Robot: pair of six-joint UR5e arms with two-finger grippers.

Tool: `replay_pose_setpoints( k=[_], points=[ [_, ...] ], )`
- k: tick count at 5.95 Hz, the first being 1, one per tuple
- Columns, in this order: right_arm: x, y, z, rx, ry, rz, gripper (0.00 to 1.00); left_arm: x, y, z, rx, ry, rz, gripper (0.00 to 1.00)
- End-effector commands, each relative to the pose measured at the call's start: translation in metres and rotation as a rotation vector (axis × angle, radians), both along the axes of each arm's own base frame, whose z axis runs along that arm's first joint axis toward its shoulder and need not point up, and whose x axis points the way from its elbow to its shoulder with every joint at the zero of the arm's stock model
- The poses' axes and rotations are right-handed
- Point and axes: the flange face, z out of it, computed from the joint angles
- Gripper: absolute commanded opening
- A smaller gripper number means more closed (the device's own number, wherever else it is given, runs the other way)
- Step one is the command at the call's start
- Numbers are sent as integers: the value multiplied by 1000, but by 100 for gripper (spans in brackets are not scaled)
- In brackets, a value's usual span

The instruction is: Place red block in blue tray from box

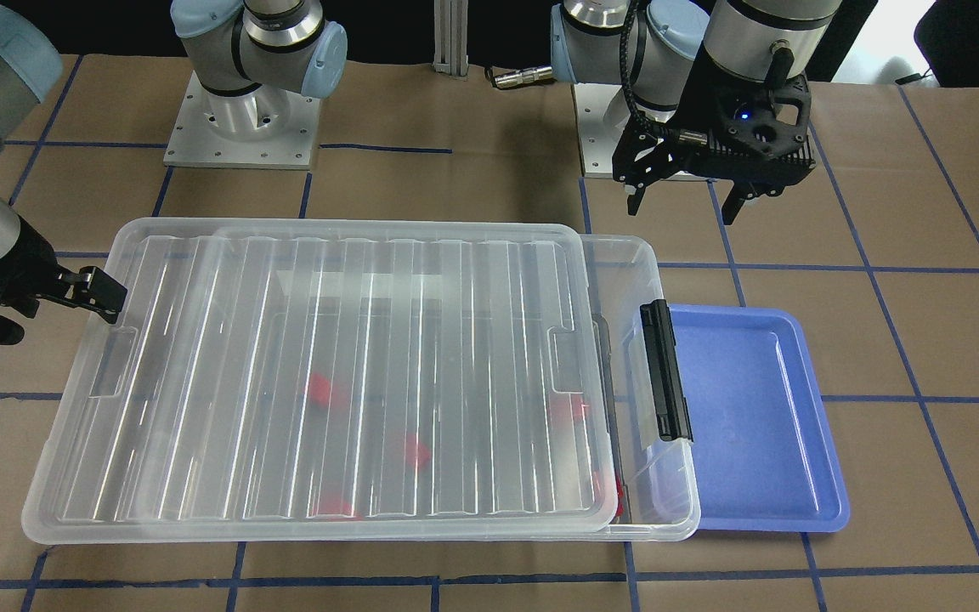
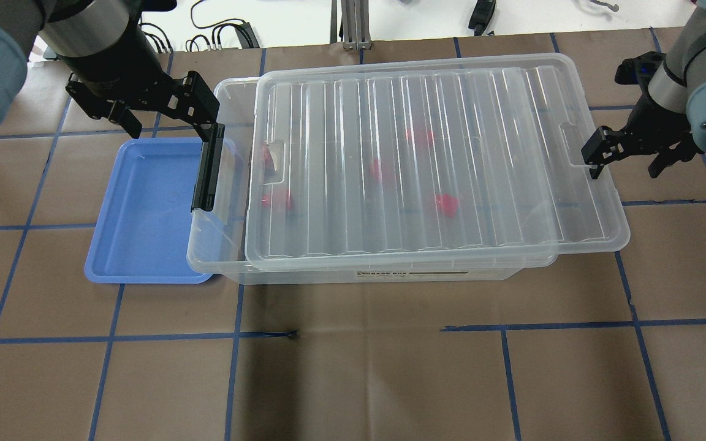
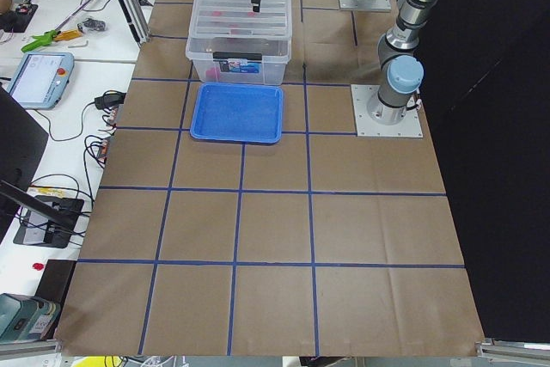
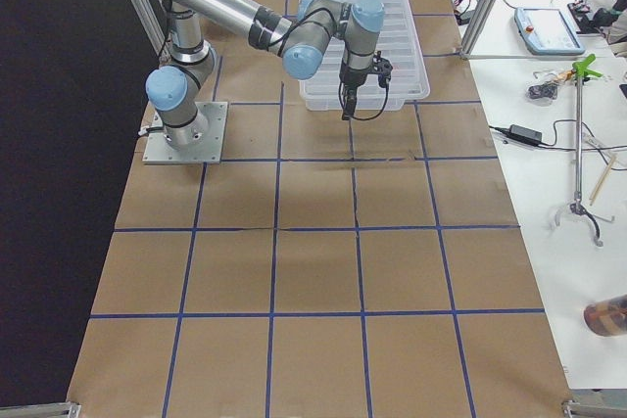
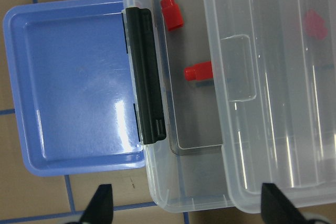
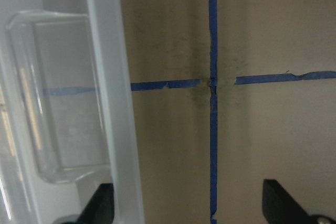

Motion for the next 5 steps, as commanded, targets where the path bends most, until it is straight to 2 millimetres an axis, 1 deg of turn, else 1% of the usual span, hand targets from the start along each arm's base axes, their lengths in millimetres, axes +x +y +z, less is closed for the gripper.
replay_pose_setpoints(
  k=[1,2,3,4,5],
  points=[
    [-30,1,-2,-3,0,3,100,2,3,-8,29,-18,-348,98],
    [-41,3,-1,7,26,15,100,-5,8,-33,85,-21,-607,98],
    [-44,1,3,-13,52,27,100,-5,15,-52,112,-14,-820,98],
    [-56,2,5,-15,71,32,100,-4,8,-53,97,-22,-1039,98],
    [-67,5,7,-12,77,47,100,-2,-1,-66,104,-18,-1266,98]
  ],
)
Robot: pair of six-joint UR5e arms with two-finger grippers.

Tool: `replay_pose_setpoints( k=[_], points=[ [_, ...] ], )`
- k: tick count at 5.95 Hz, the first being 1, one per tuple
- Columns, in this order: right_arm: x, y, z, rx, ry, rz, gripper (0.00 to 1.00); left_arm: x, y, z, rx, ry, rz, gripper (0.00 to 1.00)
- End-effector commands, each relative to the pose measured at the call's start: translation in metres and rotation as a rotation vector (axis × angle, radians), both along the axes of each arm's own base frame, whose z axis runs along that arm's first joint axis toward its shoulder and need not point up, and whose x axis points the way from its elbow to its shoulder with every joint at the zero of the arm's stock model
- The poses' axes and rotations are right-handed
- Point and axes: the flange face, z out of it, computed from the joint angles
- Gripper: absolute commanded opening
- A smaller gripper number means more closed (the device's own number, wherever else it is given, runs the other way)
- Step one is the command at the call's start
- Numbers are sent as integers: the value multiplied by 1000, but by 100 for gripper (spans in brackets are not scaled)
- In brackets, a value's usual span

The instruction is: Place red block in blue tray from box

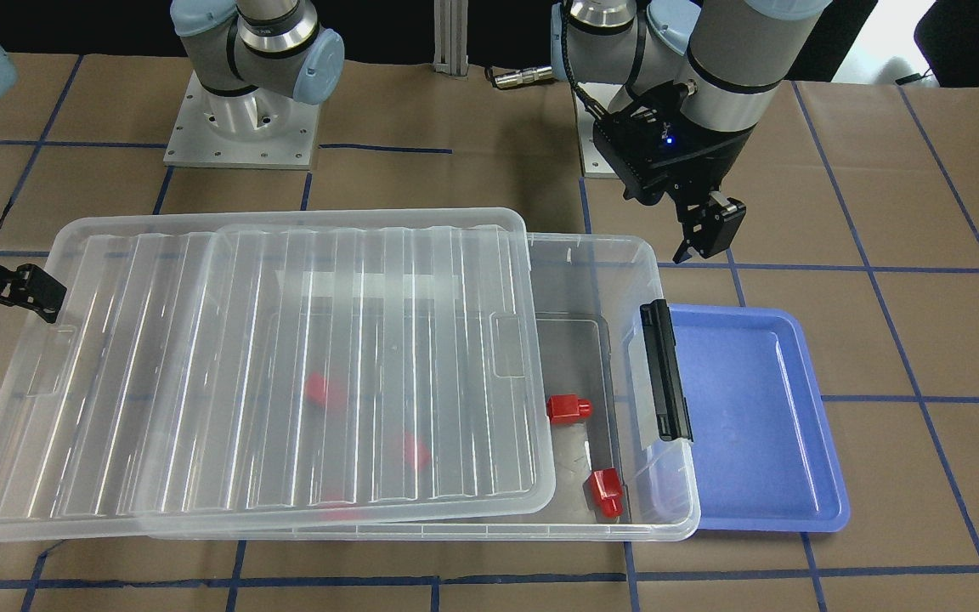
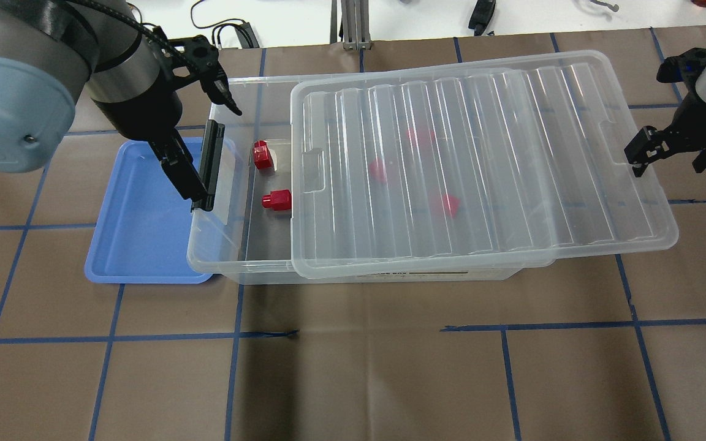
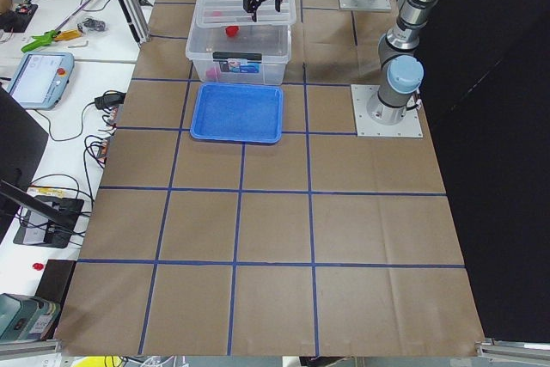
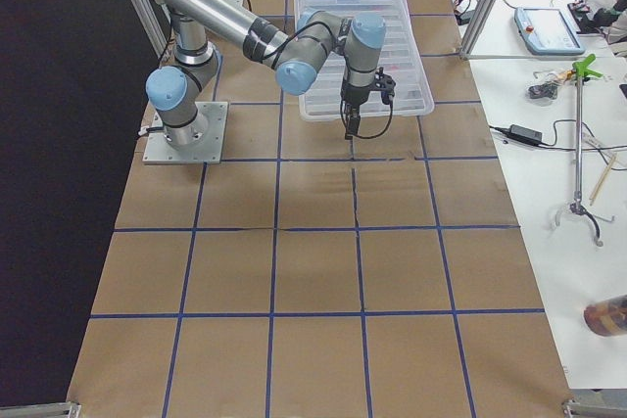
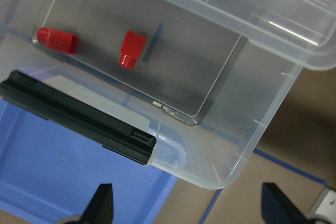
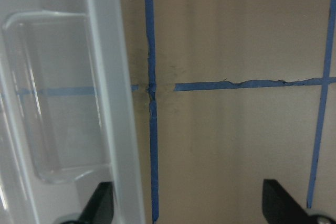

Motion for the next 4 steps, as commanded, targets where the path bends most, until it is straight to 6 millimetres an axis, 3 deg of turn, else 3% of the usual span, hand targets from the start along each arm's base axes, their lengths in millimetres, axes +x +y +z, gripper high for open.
replay_pose_setpoints(
  k=[1,4],
  points=[
    [-23,5,2,4,10,9,100,-1,-11,-16,1,21,-284,97],
    [-37,10,0,11,6,-8,100,-13,-56,-74,-19,36,-386,96]
  ],
)
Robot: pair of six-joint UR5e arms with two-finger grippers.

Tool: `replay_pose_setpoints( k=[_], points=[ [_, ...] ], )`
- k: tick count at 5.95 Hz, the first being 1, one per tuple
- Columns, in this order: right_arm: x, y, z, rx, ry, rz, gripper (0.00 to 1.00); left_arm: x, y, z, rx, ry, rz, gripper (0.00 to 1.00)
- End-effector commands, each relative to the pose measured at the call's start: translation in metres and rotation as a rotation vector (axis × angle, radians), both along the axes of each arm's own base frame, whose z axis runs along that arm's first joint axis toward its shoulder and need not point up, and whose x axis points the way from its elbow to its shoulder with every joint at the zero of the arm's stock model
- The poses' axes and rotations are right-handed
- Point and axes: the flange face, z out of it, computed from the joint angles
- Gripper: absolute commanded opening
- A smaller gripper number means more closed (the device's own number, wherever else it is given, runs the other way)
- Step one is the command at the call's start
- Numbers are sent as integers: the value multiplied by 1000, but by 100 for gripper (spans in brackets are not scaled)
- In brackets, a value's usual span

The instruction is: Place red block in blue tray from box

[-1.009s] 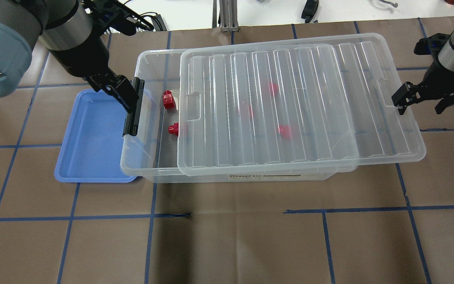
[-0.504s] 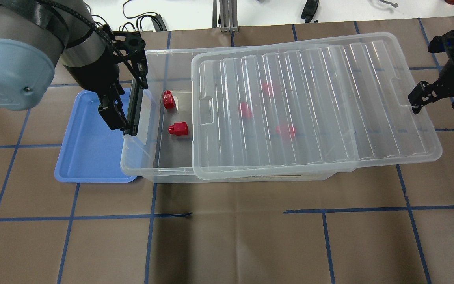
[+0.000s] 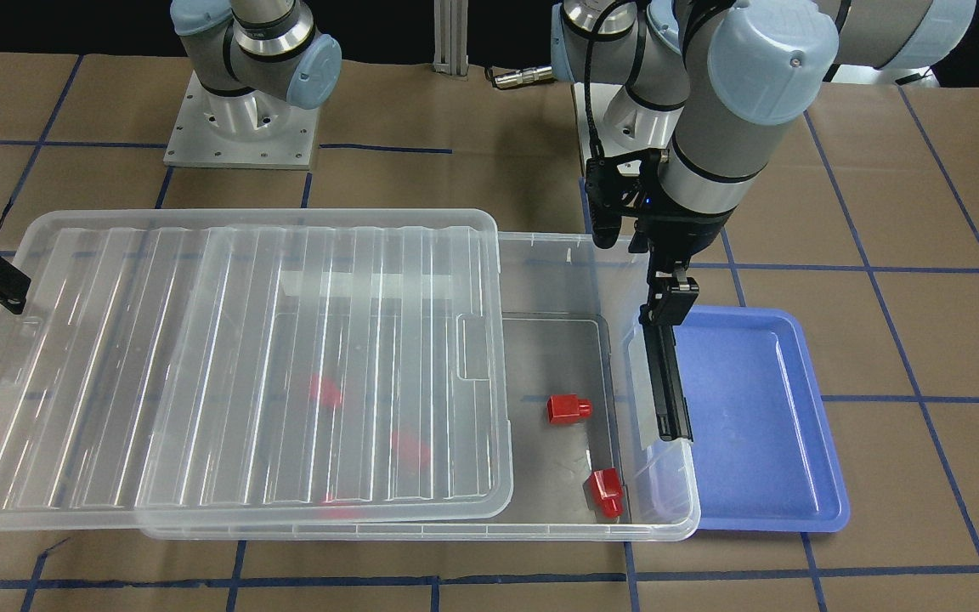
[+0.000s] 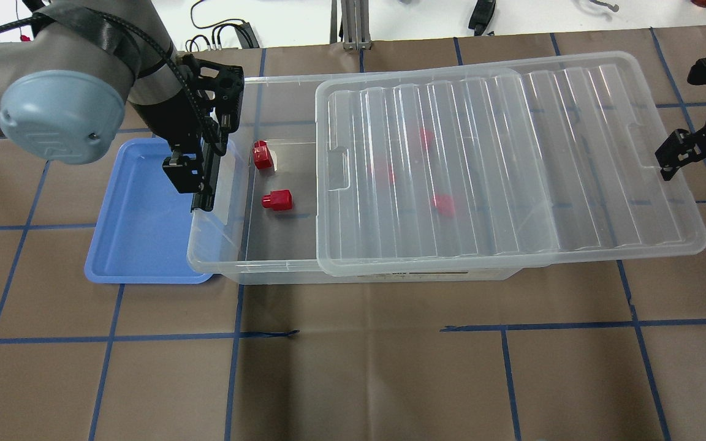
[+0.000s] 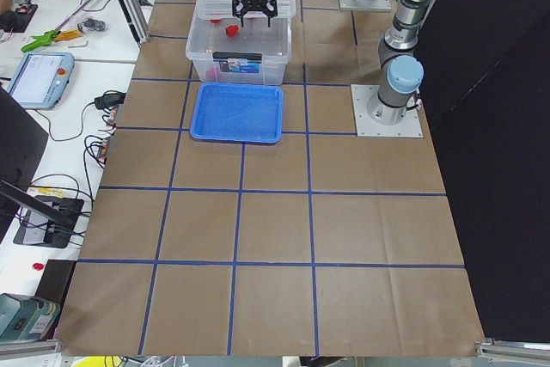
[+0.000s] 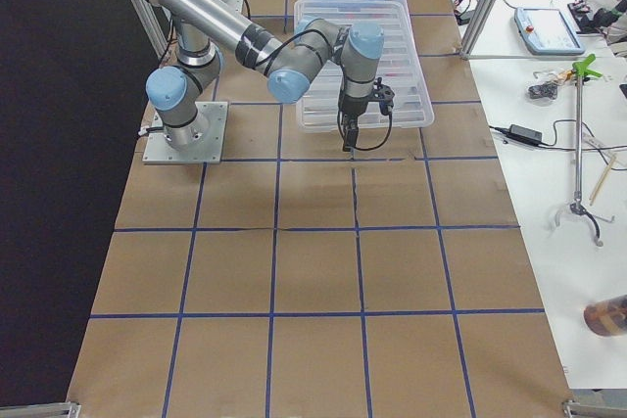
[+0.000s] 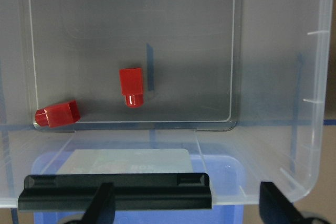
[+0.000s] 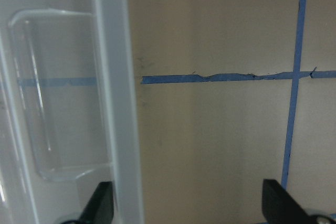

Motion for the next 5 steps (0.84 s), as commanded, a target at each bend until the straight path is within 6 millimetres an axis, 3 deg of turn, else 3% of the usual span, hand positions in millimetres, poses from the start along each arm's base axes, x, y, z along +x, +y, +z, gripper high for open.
replay_pose_setpoints(
  k=[1,2,5],
  points=[
    [-13,6,-4,7,-15,-38,100,-12,-17,-41,24,6,-25,96],
    [-19,11,-7,17,-21,-52,100,-19,-37,-77,15,6,-31,96],
    [-36,21,-9,24,-29,-83,100,-31,-66,-153,-3,7,-34,97]
  ],
)
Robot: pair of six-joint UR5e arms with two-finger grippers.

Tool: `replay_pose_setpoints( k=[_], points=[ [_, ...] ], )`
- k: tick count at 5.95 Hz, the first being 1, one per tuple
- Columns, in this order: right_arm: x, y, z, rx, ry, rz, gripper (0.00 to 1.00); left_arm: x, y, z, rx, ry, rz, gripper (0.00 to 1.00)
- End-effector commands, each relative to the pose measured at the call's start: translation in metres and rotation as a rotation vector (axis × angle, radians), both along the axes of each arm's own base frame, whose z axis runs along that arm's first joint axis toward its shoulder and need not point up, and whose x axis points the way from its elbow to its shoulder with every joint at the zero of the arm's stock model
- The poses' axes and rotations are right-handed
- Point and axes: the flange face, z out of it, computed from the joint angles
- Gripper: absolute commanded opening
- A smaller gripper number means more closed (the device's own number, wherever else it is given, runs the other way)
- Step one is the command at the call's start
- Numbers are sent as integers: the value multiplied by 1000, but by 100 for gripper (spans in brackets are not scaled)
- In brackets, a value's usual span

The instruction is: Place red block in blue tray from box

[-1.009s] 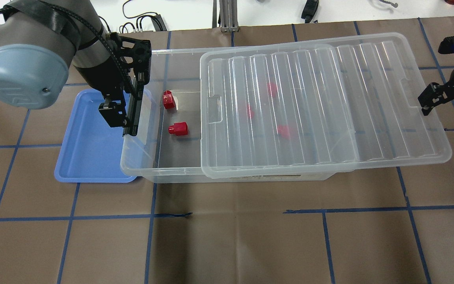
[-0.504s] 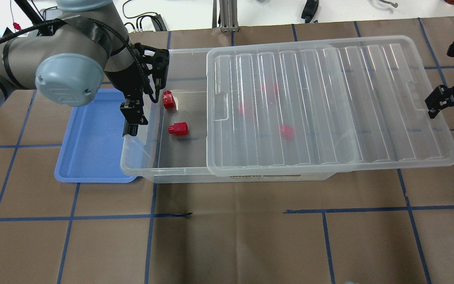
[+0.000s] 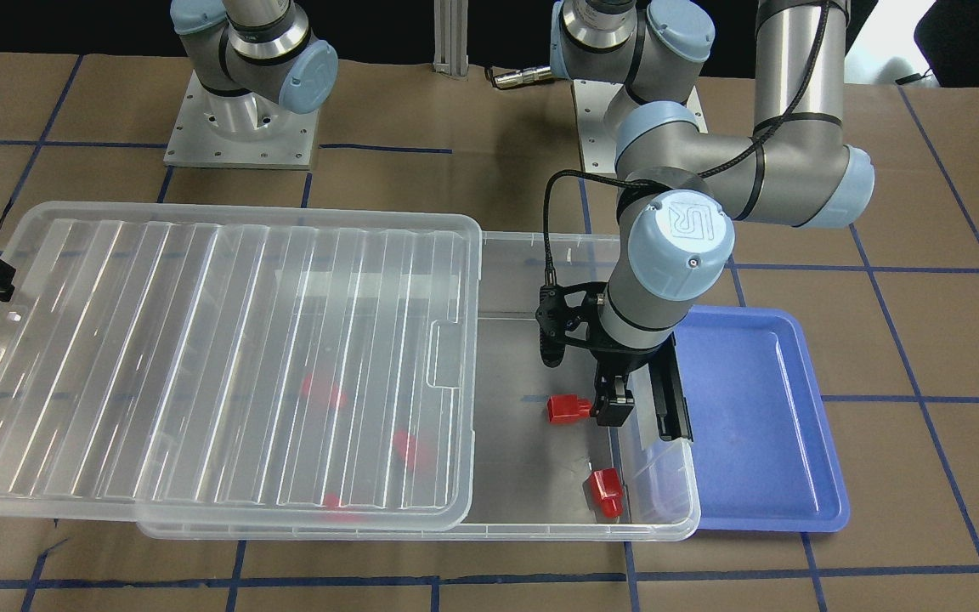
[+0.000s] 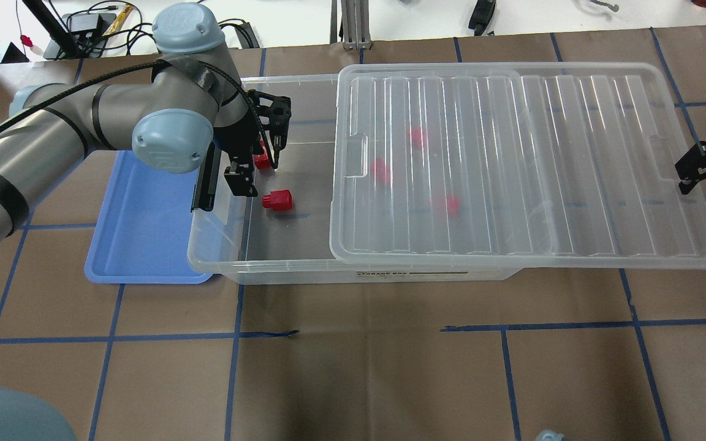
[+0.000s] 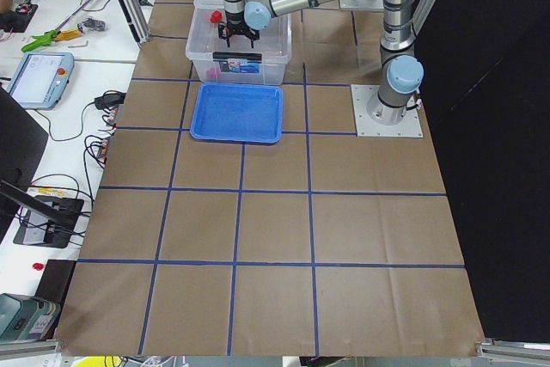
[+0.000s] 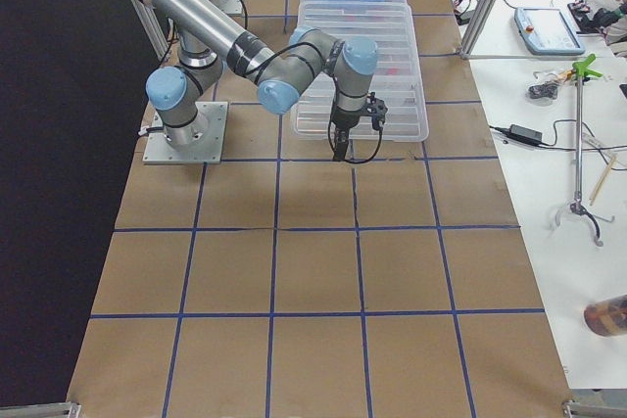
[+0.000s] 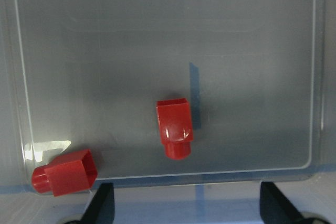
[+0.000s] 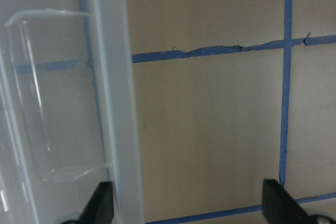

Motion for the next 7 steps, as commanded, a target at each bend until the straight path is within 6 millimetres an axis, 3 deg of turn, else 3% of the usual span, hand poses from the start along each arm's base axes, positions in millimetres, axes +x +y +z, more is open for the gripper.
replay_pose_setpoints(
  k=[1,3,4,5,6,7],
  points=[
    [-5,0,6,-5,14,-3,100,-2,-10,-44,-10,1,-2,97],
    [1,4,26,-44,37,-2,100,-3,-19,-83,2,-1,-2,97],
    [6,5,34,-62,39,-2,100,-2,-19,-87,9,1,0,97],
    [10,0,43,-77,47,7,100,-3,-19,-91,16,0,-3,89],
    [19,-11,67,-100,65,32,100,-3,-19,-89,13,-2,-7,47],
    [31,-18,84,-98,60,41,100,-5,-19,-89,13,-2,-5,17]
  ],
)
